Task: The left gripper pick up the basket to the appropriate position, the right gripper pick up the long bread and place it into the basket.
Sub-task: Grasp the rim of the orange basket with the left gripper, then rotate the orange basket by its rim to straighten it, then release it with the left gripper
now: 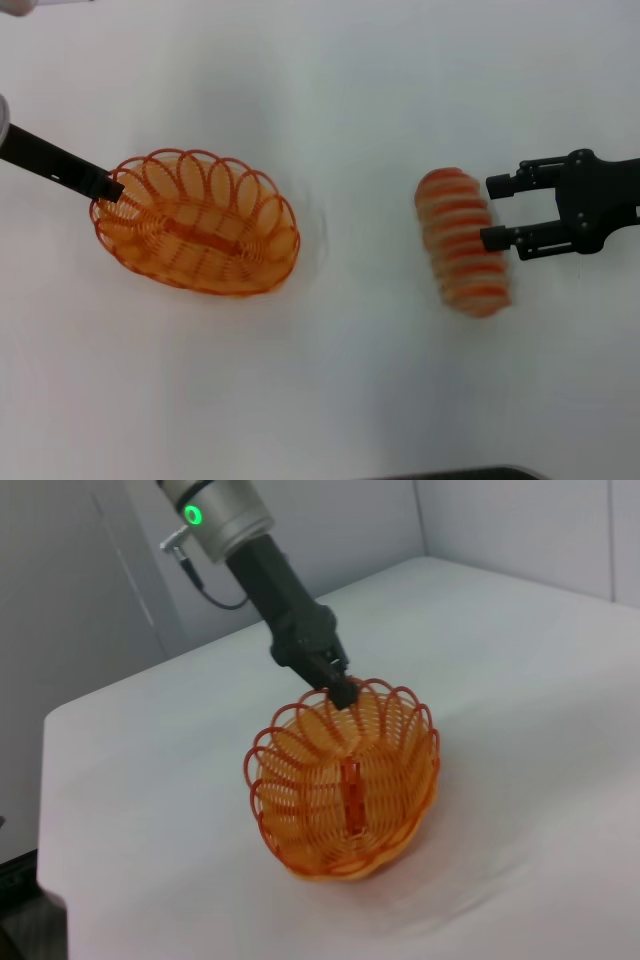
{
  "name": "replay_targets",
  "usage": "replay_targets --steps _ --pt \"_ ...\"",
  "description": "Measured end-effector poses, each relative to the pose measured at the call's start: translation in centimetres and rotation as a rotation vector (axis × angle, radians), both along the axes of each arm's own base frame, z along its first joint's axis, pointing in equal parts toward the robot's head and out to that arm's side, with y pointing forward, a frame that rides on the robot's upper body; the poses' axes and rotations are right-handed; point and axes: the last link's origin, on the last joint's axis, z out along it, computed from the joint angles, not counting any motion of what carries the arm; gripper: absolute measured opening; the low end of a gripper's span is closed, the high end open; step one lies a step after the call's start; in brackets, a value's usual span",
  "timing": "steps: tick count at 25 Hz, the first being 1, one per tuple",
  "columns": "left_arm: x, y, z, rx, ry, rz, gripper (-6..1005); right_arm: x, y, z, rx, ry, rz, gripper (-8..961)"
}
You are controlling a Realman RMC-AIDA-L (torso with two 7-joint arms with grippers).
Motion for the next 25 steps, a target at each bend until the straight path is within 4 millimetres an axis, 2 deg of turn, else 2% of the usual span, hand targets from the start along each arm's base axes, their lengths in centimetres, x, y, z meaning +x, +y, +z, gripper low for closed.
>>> replay_targets --steps 7,12,19,25 --pt "0.2 -0.7 1.1 0.031 -0.08 0.127 70 0.0 0.5 0.8 0.071 0.049 -0.041 775" --pt "0.4 -1.5 1.0 0.052 -0.188 0.203 69 0.2 1.2 0.8 0.158 0.08 -0.082 775" --pt "-0.5 -2.6 0.2 0.106 -0.289 0.311 68 -0.1 1.8 0.5 0.248 0.141 -0.113 776" --pt "-1.1 -3.1 -1.3 0.121 -0.319 0.338 69 -0.1 2.0 -0.3 0.28 0.143 -0.114 776"
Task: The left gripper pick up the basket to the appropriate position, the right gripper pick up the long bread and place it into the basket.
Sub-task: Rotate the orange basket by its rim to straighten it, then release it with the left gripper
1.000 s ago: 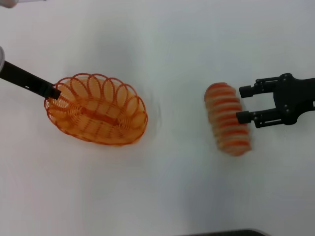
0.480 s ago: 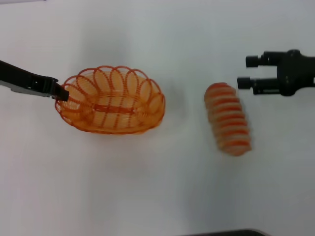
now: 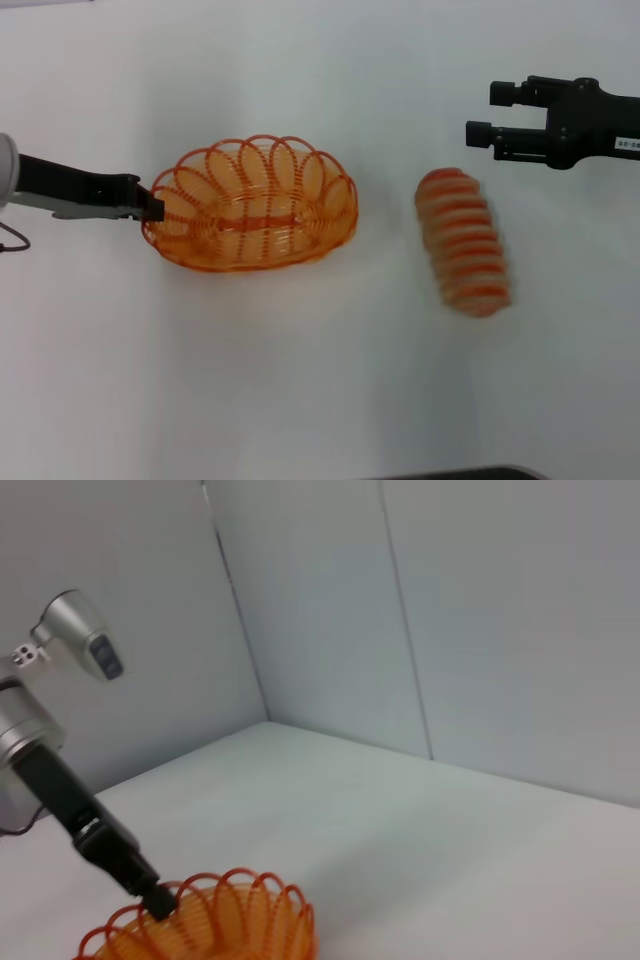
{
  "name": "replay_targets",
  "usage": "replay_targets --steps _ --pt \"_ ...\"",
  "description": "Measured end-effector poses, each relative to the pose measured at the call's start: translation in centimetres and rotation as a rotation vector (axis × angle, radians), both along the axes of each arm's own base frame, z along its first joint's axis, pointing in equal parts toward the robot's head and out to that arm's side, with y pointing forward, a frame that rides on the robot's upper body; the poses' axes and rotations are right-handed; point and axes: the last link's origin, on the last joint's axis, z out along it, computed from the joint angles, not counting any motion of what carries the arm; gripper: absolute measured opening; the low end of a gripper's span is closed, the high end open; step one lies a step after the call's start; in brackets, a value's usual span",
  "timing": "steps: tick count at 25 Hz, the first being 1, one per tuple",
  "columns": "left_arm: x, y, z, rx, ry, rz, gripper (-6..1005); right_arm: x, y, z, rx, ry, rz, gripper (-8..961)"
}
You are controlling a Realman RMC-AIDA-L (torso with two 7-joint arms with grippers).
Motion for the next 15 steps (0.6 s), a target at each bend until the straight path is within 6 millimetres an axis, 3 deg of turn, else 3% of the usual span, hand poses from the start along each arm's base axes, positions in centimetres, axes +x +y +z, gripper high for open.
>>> replay_targets --steps 15 --pt "-0.4 -0.5 -2.6 0.051 -0.041 0.002 67 0.1 0.1 -0.3 0.023 0.013 -0.009 776"
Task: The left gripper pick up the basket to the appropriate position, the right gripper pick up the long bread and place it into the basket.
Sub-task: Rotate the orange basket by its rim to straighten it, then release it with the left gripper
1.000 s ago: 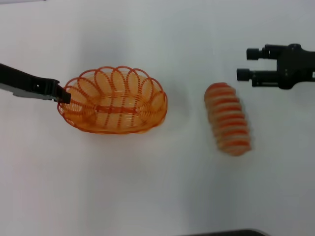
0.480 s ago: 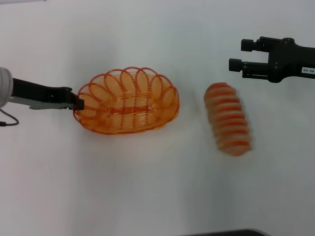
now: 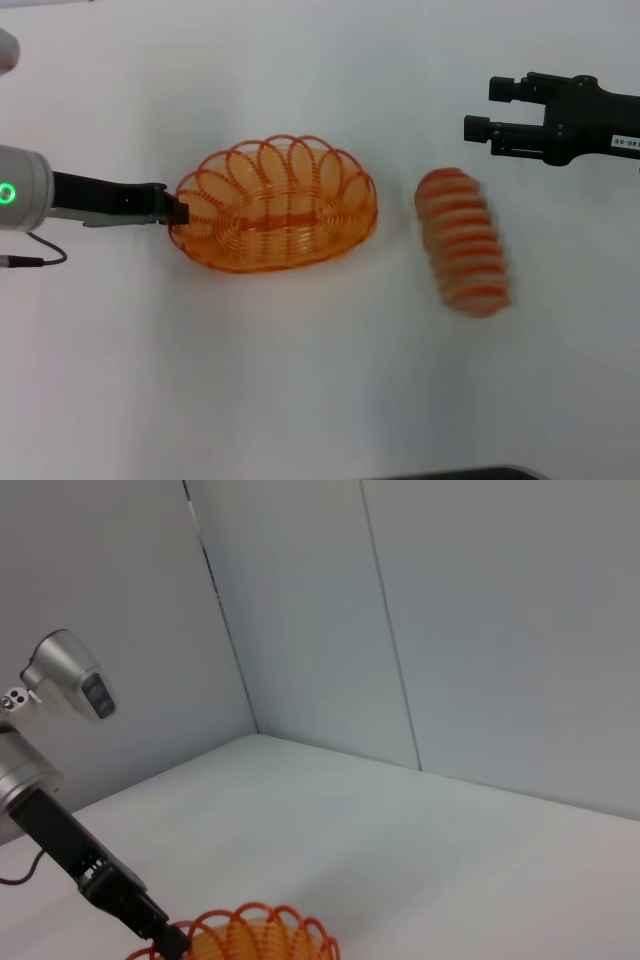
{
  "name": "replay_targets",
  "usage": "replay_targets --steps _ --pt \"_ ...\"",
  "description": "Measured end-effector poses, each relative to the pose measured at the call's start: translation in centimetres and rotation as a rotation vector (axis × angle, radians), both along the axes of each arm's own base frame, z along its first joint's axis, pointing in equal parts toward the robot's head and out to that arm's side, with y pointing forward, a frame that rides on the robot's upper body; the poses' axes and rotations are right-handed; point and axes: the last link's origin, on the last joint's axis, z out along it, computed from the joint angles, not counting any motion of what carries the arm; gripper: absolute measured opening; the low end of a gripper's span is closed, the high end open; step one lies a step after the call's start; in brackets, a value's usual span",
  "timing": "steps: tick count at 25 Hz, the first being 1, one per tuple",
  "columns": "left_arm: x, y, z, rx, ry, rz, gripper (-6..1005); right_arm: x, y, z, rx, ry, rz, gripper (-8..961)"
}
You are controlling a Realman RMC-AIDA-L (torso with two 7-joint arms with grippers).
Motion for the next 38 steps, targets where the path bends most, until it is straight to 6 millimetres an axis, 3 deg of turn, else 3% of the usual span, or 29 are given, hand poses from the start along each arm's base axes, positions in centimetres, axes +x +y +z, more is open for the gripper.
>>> replay_targets --steps 15,38 --pt "0.73 0.56 -0.43 0.003 0.044 -0.04 68 -0.25 0.23 -0.08 -0.001 0.003 0.006 776" --pt "0.2 0.4 -0.31 0.018 0.033 -0.016 104 -0.53 0.49 -0.37 -0.008 0.001 0.012 775"
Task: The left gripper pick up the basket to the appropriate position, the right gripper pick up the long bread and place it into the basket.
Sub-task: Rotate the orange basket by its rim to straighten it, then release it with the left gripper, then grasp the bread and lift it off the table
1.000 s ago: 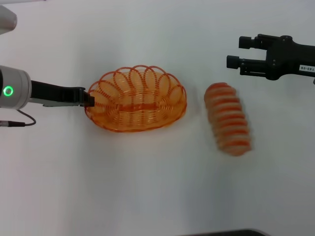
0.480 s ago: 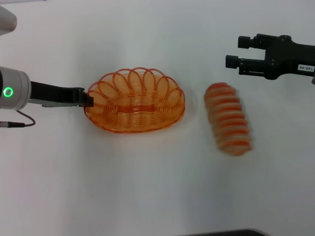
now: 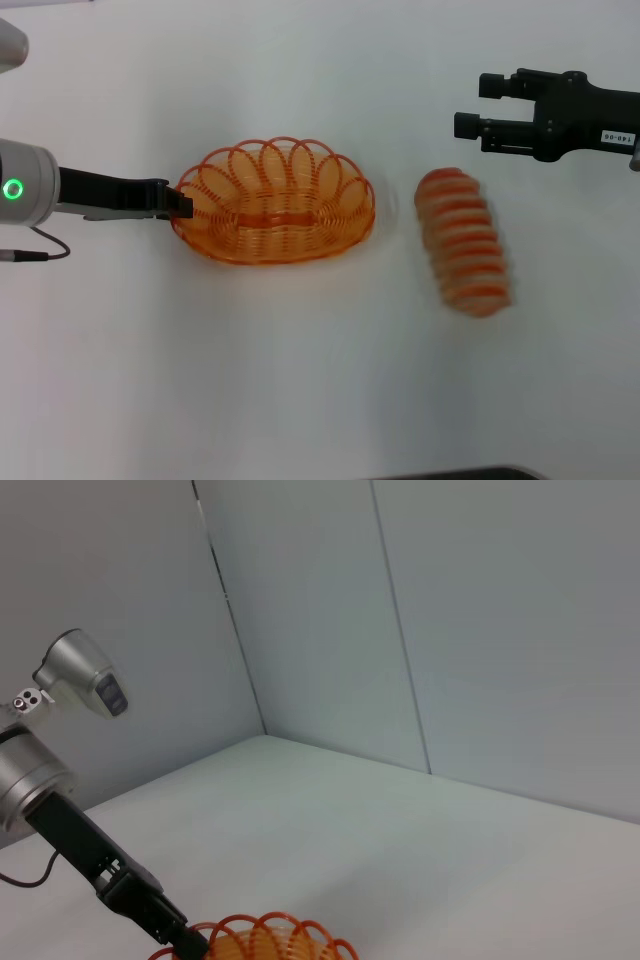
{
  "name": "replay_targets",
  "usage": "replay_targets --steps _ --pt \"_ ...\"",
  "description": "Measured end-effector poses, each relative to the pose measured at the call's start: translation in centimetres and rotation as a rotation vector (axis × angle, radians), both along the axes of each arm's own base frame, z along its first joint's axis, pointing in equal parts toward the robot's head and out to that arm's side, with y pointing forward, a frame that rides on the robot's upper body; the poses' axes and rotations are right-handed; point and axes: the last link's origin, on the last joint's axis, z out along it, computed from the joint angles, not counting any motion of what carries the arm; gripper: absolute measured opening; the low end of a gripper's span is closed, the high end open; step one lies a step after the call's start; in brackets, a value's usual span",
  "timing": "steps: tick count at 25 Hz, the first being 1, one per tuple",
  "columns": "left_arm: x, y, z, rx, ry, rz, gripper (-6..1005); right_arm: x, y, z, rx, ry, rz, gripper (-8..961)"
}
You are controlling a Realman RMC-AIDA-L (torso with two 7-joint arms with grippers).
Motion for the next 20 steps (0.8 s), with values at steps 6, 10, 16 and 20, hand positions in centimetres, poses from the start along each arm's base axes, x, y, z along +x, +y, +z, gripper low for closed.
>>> replay_targets --steps 6,10,16,20 --pt "0.1 0.1 0.8 0.02 -0.028 -0.032 214 -0.1 0.1 -0.1 -0.003 0.003 -0.001 775" --pt "0.6 -0.1 1.9 0.032 -0.118 -0.138 378 -0.2 0.1 -0.3 -0.011 0.015 -0.005 775" --pt "-0.5 -1.0 5.1 0.094 -0.3 -0.252 603 -0.4 0.3 -0.4 -0.016 0.04 -0.022 775" --pt "-2.0 -1.9 7.0 0.141 -0.282 -0.397 726 -0.6 0.5 0.0 -0.025 0.097 -0.077 775"
